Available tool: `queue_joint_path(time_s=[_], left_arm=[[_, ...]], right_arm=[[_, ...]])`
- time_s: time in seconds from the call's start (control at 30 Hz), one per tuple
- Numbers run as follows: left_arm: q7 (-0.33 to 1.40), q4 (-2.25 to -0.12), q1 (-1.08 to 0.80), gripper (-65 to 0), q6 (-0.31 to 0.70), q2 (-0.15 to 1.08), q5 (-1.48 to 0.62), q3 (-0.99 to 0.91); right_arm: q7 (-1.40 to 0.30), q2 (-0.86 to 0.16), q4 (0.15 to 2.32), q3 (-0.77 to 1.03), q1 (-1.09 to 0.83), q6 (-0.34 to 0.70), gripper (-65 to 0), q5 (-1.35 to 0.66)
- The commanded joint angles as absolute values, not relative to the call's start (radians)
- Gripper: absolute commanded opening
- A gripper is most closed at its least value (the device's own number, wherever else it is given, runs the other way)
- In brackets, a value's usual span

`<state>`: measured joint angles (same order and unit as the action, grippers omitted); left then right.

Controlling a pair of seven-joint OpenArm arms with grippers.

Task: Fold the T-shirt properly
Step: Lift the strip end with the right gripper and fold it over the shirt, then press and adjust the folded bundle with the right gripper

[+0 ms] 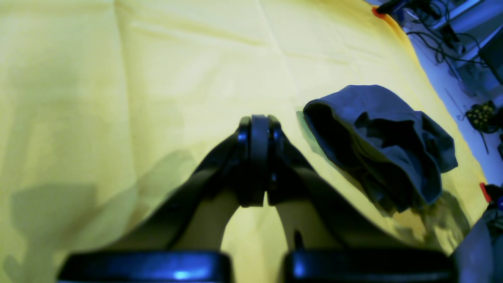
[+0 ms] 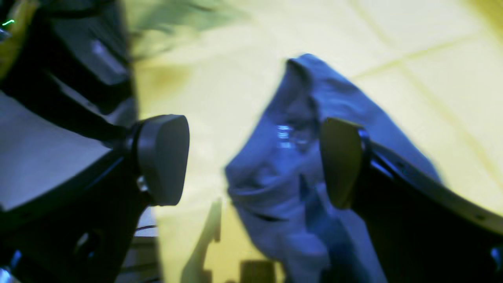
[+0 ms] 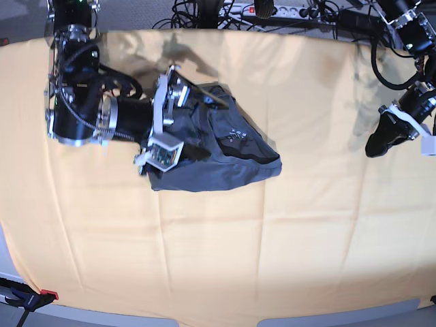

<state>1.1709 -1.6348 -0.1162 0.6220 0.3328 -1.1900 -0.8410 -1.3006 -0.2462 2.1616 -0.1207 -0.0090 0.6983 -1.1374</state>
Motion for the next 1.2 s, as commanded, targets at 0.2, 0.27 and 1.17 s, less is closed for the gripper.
queue_joint_path(time_s=[0.2, 0.27, 1.17], left_arm=[[1.147, -1.651, -0.107, -65.0, 0.636, 0.352, -1.218, -0.845], [1.146, -1.651, -0.107, -65.0, 0.636, 0.351, -1.217, -0.845], [1.145, -1.651, -0.107, -65.0, 0.636, 0.352, -1.217, -0.845]], right_arm=[[-1.074, -0.231, 2.16, -0.184, -0.113, 0.698, -12.7, -0.834], [-0.989, -0.231, 2.127, -0.207, -0.116, 0.698, -12.7, -0.749], [-1.015, -0.228, 2.017, -0.29, -0.1, 0.698, -52.5, -0.816]])
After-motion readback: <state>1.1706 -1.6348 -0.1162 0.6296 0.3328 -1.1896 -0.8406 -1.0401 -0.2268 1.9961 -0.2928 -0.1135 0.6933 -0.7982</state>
